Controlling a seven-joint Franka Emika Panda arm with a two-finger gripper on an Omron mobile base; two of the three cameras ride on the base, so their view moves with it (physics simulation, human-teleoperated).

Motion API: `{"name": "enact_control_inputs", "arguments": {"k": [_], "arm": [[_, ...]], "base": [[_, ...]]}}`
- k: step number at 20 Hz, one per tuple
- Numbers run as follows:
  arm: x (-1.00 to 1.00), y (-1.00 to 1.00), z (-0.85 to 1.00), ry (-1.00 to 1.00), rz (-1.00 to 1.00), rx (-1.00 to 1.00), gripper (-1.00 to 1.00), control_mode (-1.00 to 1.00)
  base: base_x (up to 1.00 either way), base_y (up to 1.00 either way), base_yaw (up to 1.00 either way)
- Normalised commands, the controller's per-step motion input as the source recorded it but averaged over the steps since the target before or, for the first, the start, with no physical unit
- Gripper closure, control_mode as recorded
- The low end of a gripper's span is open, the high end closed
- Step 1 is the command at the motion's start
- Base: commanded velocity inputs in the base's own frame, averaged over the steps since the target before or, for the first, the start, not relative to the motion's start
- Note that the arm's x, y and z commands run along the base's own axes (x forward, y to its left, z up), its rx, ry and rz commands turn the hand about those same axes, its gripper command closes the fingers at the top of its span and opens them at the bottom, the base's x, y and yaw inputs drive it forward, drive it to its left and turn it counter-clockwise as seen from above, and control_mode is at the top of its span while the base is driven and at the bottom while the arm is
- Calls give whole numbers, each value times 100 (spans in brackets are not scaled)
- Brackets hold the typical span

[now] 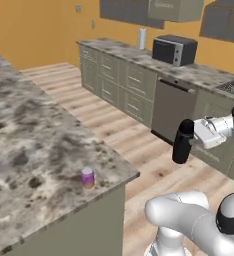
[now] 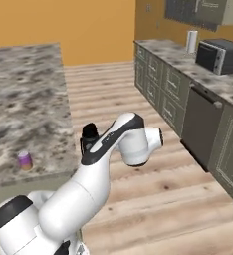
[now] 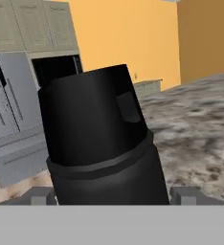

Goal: Pick the can, water bottle from the counter and place them in the open cabinet.

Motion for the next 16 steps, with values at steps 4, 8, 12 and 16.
{"name": "enact_control_inputs", "arguments": {"k": [4,8,12,16], "arm": [[0,0,0,0,0,0,100,100],[0,0,0,0,0,0,100,100],[0,0,0,0,0,0,100,100],[0,0,0,0,0,0,100,100]], "base": [[-6,-37,-45],[-3,-43,-45],[0,-38,-45],[0,-37,-45]]}}
